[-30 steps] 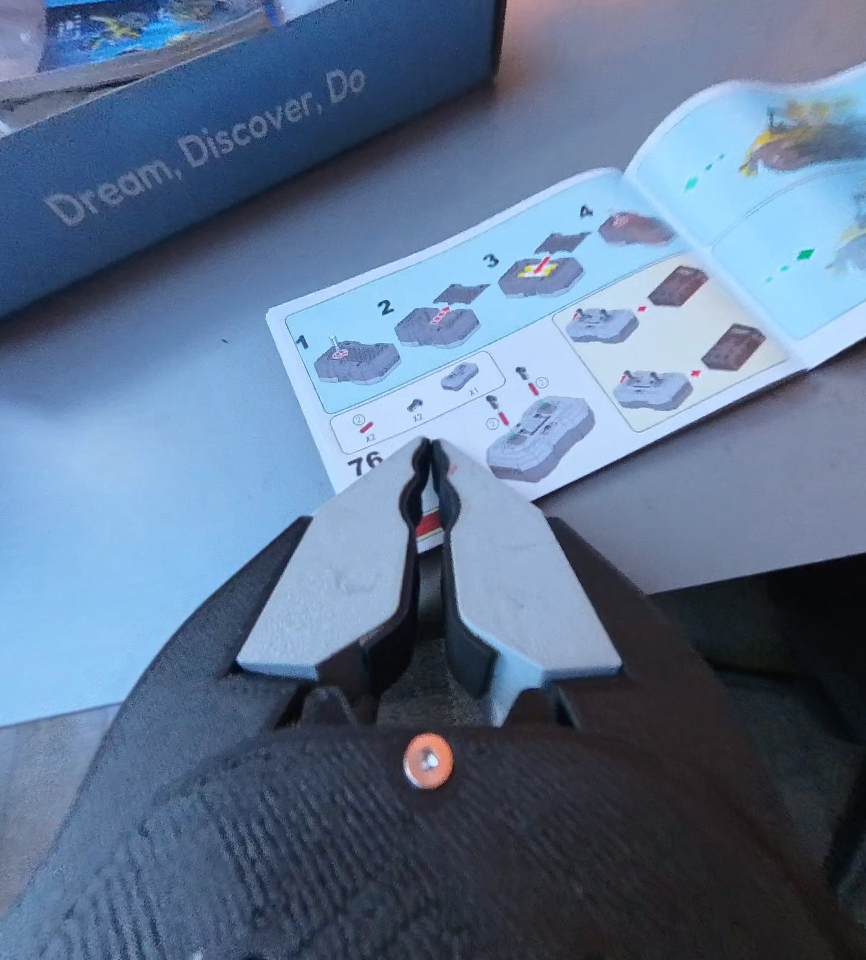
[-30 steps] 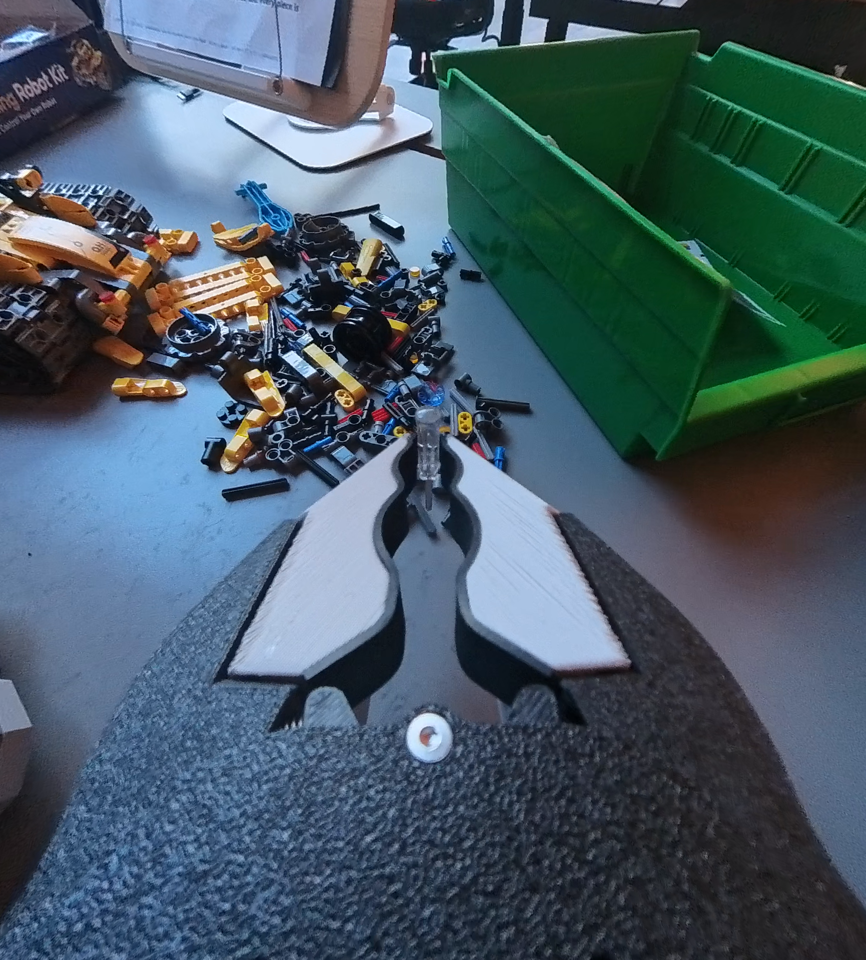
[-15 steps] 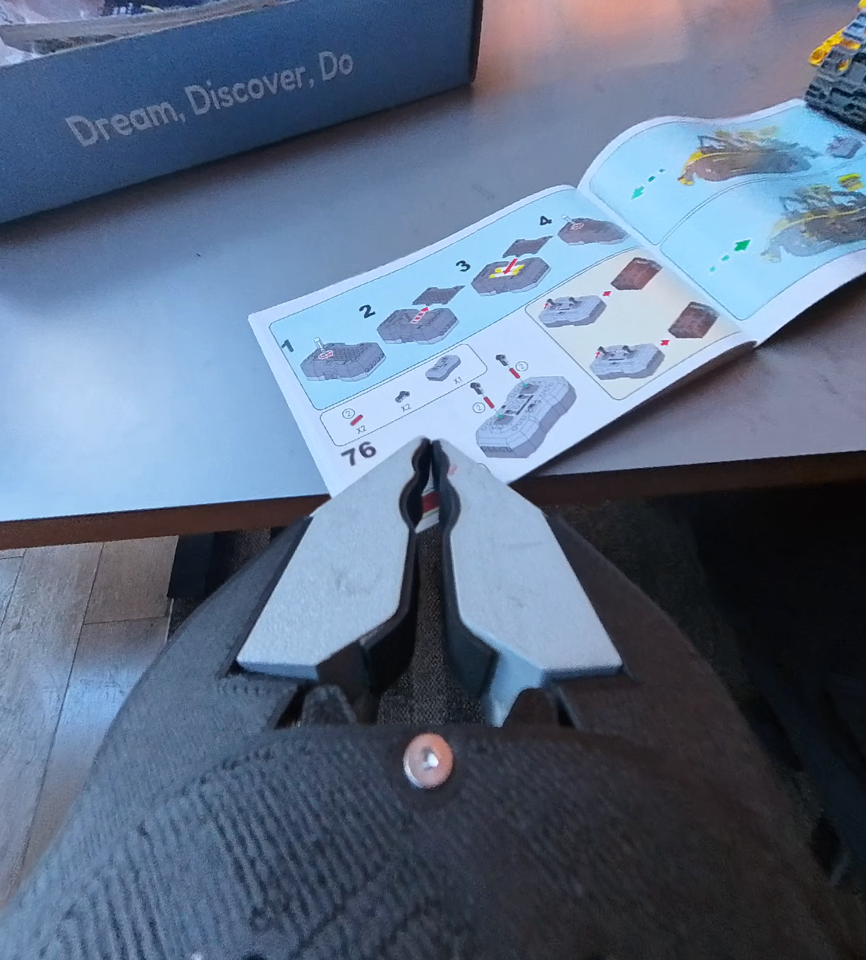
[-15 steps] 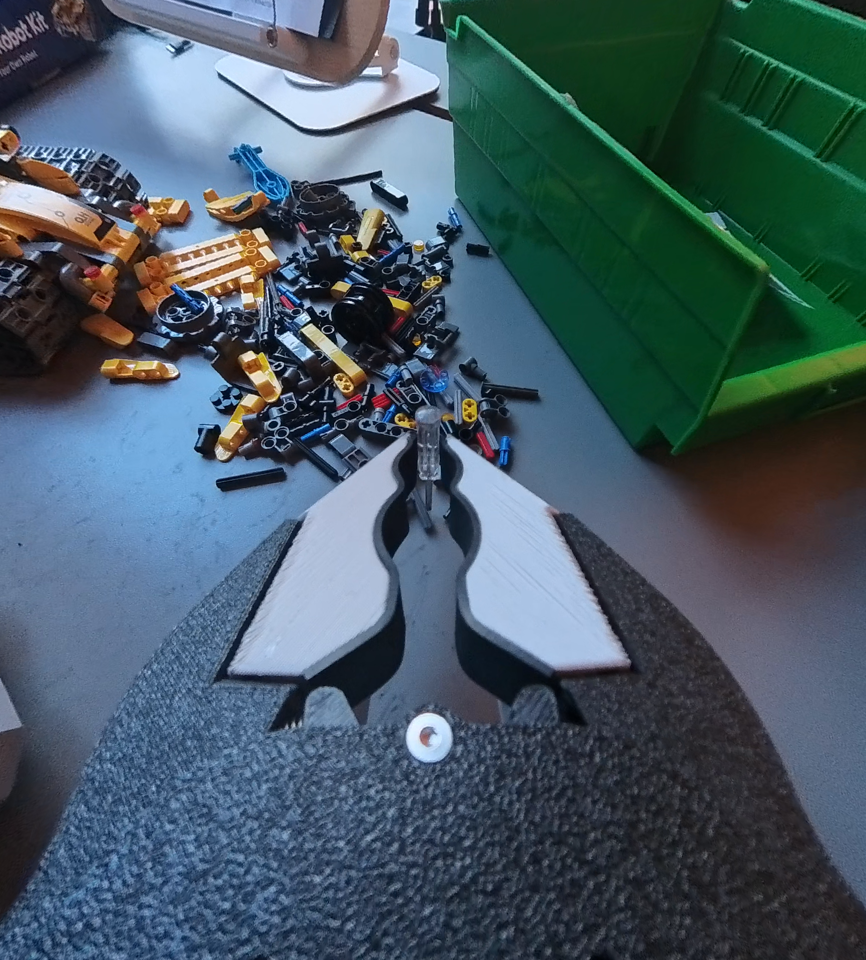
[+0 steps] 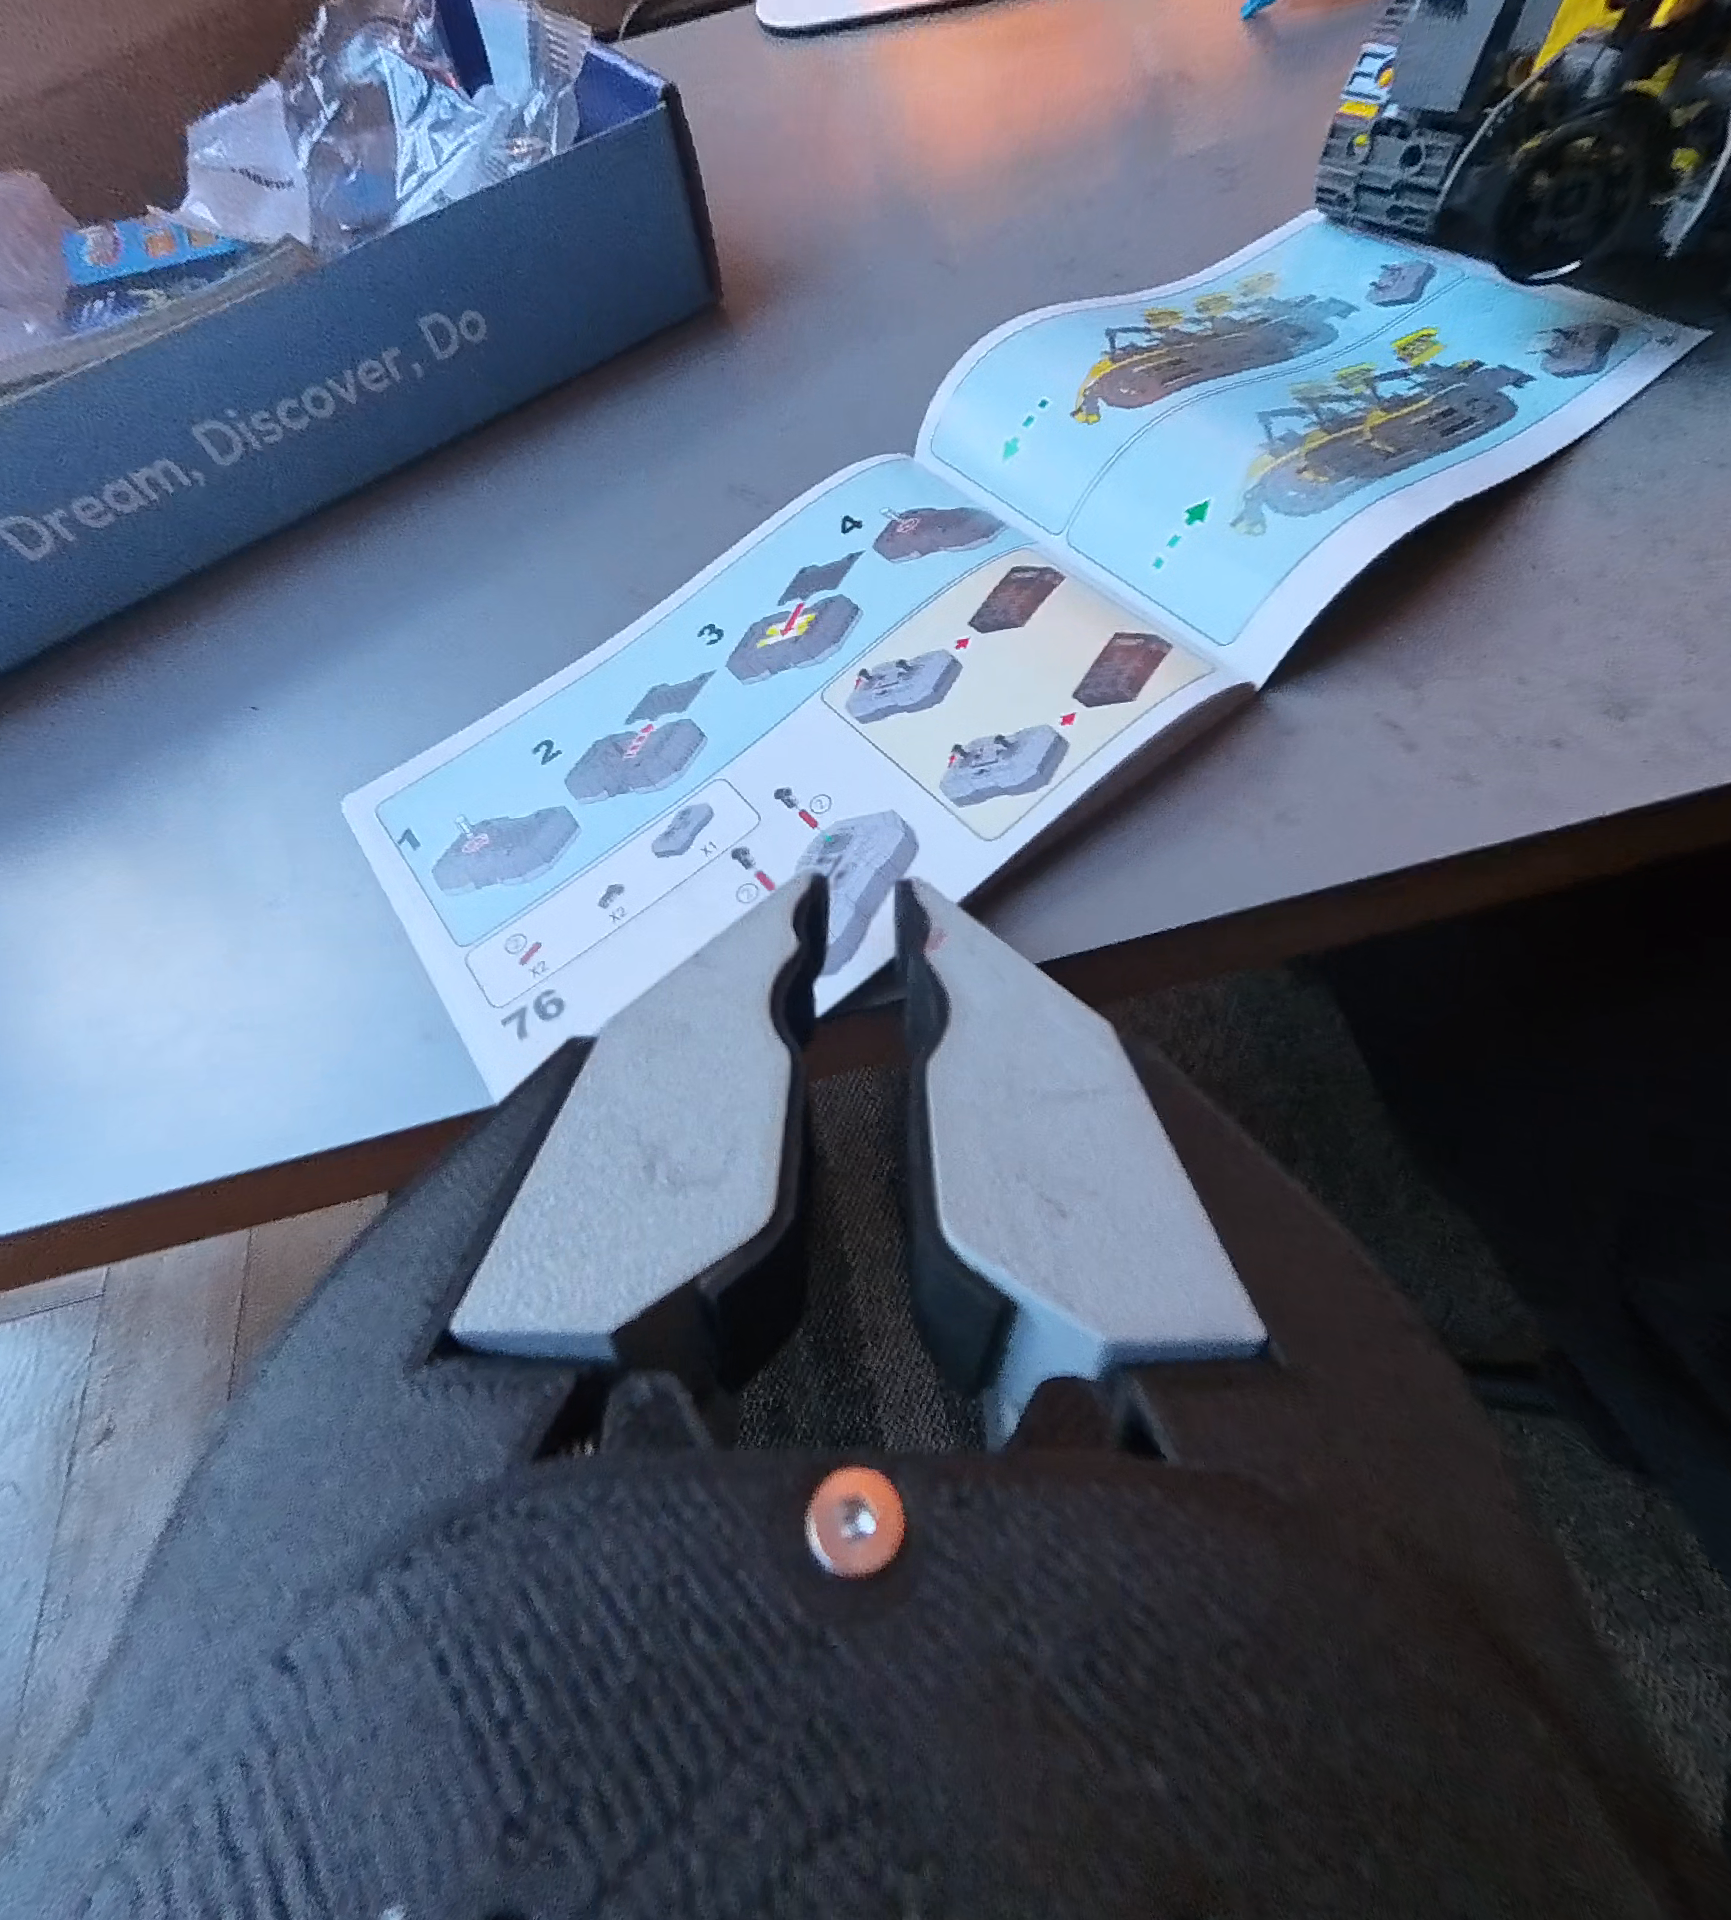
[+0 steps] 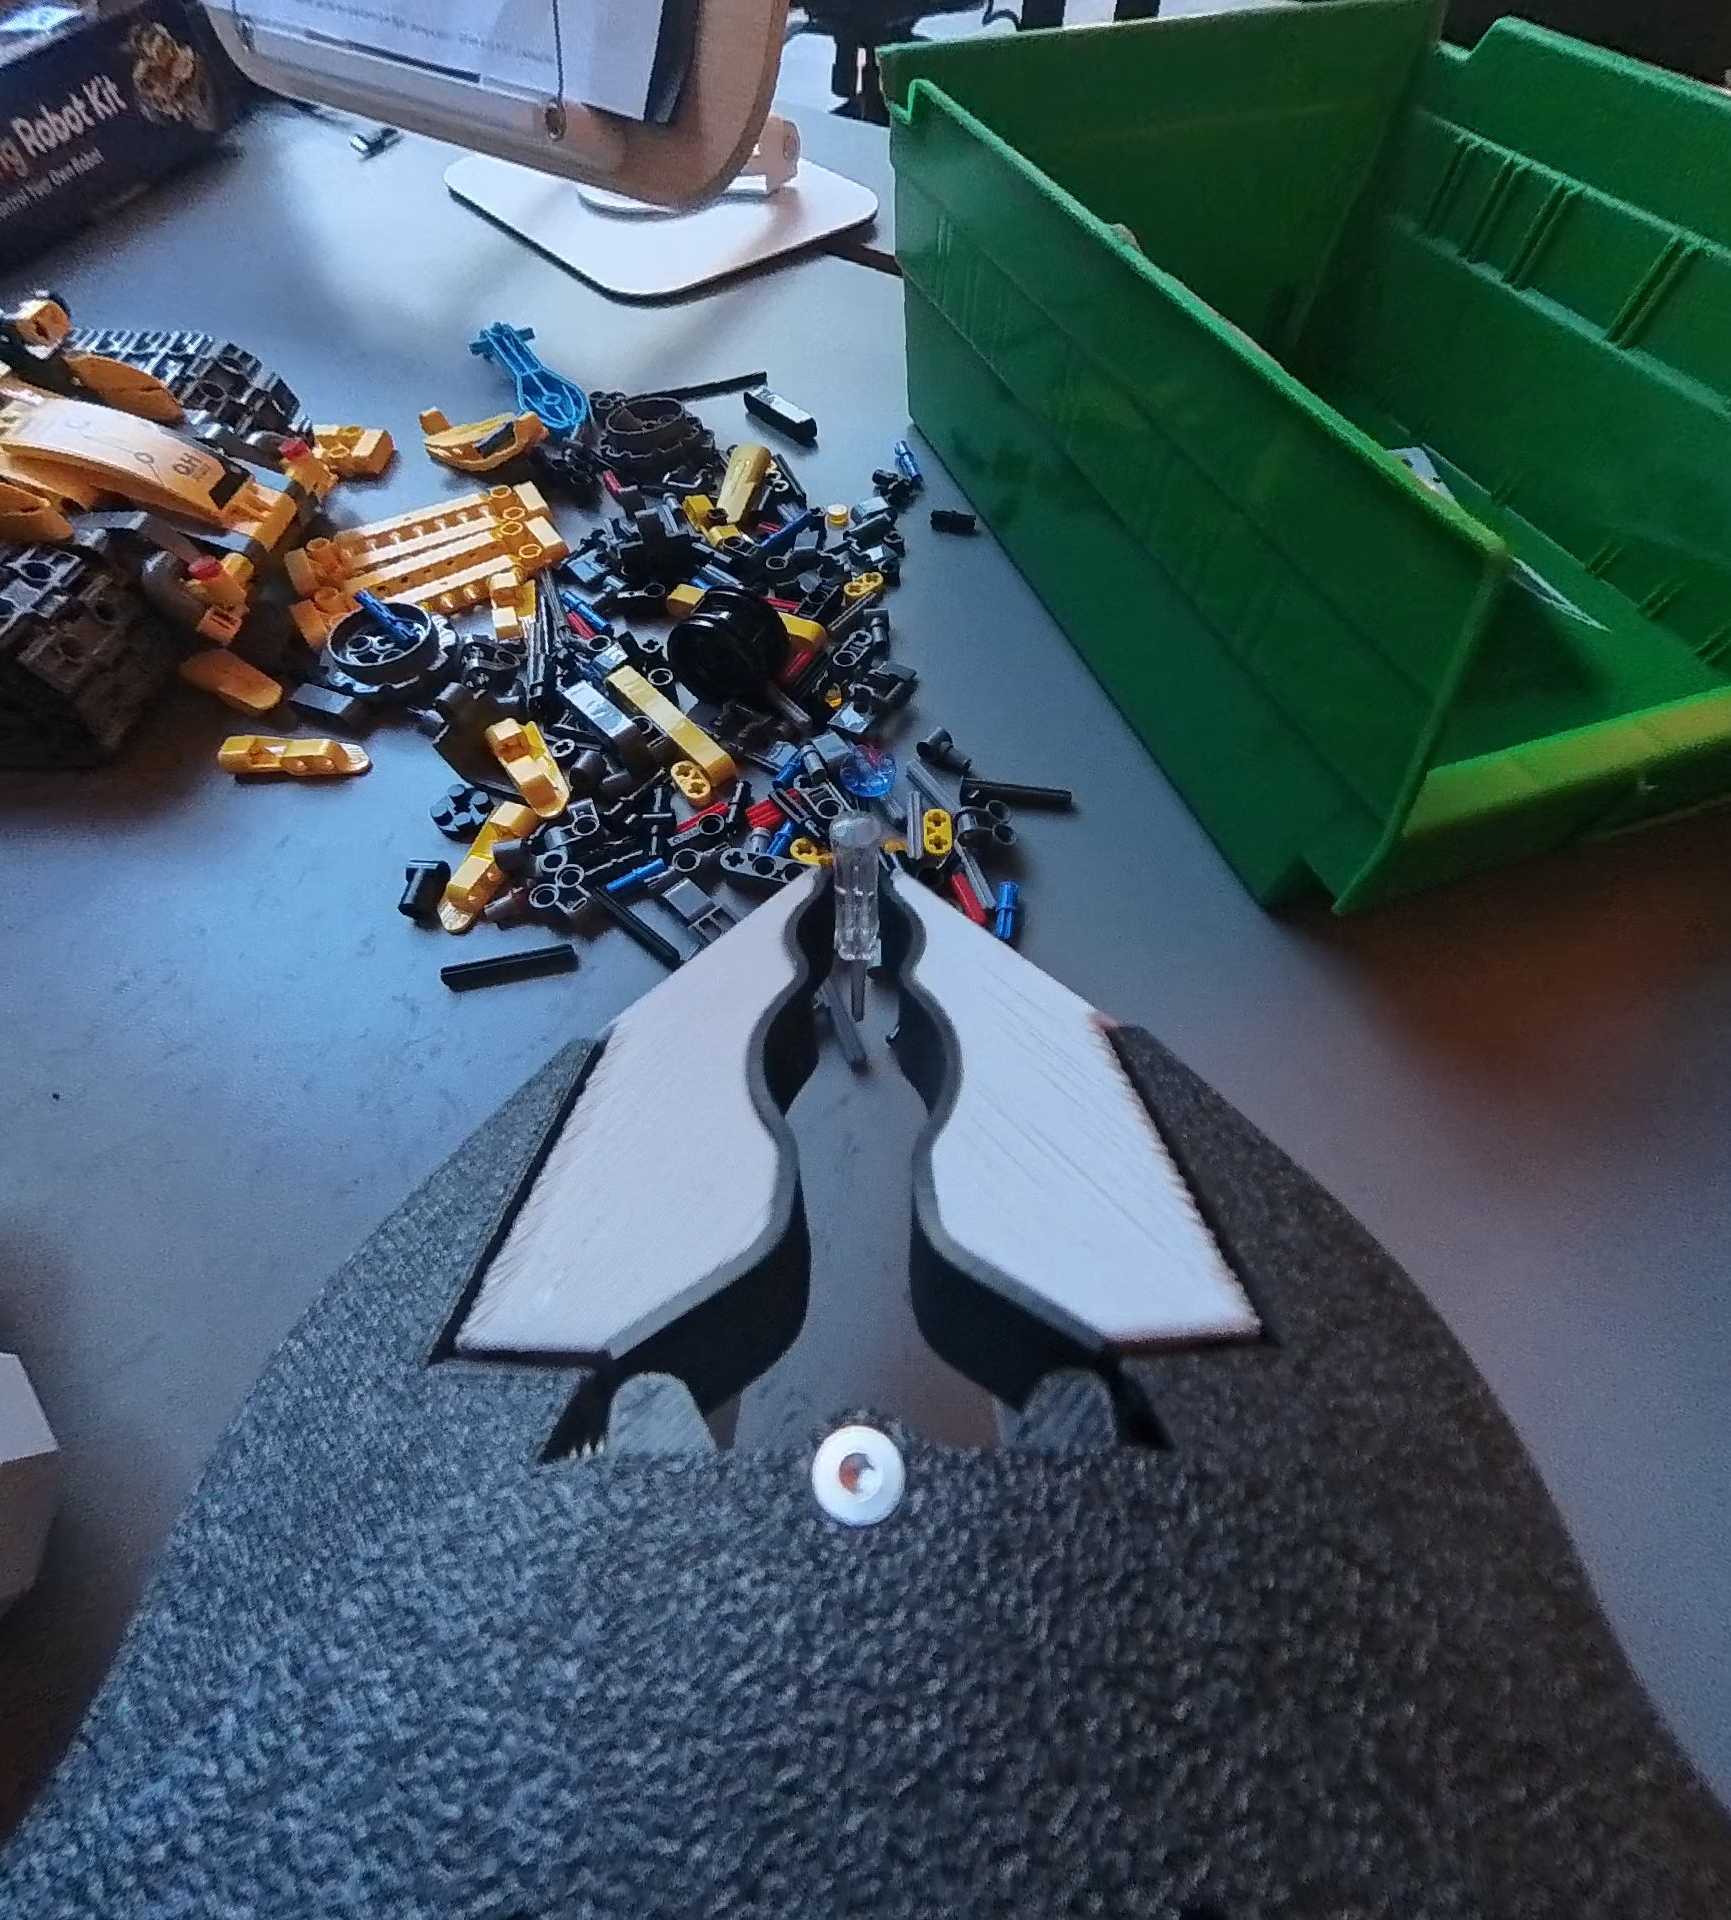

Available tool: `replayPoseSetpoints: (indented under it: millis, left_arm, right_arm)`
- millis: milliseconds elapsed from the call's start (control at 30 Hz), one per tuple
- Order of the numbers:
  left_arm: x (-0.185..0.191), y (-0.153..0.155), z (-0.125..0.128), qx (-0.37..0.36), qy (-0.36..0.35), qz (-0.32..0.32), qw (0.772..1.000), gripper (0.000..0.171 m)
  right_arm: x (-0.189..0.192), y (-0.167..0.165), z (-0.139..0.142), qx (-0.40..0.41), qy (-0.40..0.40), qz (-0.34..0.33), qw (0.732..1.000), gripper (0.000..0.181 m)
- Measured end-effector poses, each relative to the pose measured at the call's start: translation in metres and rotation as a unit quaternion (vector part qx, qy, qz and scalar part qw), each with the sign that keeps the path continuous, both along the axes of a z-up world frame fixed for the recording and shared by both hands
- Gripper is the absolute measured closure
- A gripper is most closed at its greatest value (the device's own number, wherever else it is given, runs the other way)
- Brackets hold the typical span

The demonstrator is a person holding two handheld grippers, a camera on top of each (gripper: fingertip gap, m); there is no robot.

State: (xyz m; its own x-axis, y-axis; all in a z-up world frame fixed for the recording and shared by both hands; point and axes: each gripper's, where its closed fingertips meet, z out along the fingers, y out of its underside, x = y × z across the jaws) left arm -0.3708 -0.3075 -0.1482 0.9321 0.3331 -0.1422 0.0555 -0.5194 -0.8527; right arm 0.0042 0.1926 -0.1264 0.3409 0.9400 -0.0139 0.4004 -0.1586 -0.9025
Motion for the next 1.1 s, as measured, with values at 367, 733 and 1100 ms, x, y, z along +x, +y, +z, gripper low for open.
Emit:
replayPoseSetpoints:
  millis: [367, 733, 1100]
  left_arm:
    - [0.006, 0.001, -0.013, -0.010, -0.010, -0.006, 1.000, 0.164]
    - [0.016, 0.004, -0.011, -0.008, -0.010, -0.021, 1.000, 0.164]
    - [0.114, 0.051, 0.013, 0.024, -0.032, -0.194, 0.980, 0.163]
  right_arm:
    - [-0.001, 0.000, -0.001, 0.002, -0.006, 0.001, 1.000, 0.174]
    - [-0.001, -0.002, 0.000, 0.005, -0.003, 0.006, 1.000, 0.174]
    - [0.001, -0.012, 0.015, 0.032, 0.040, 0.029, 0.998, 0.174]
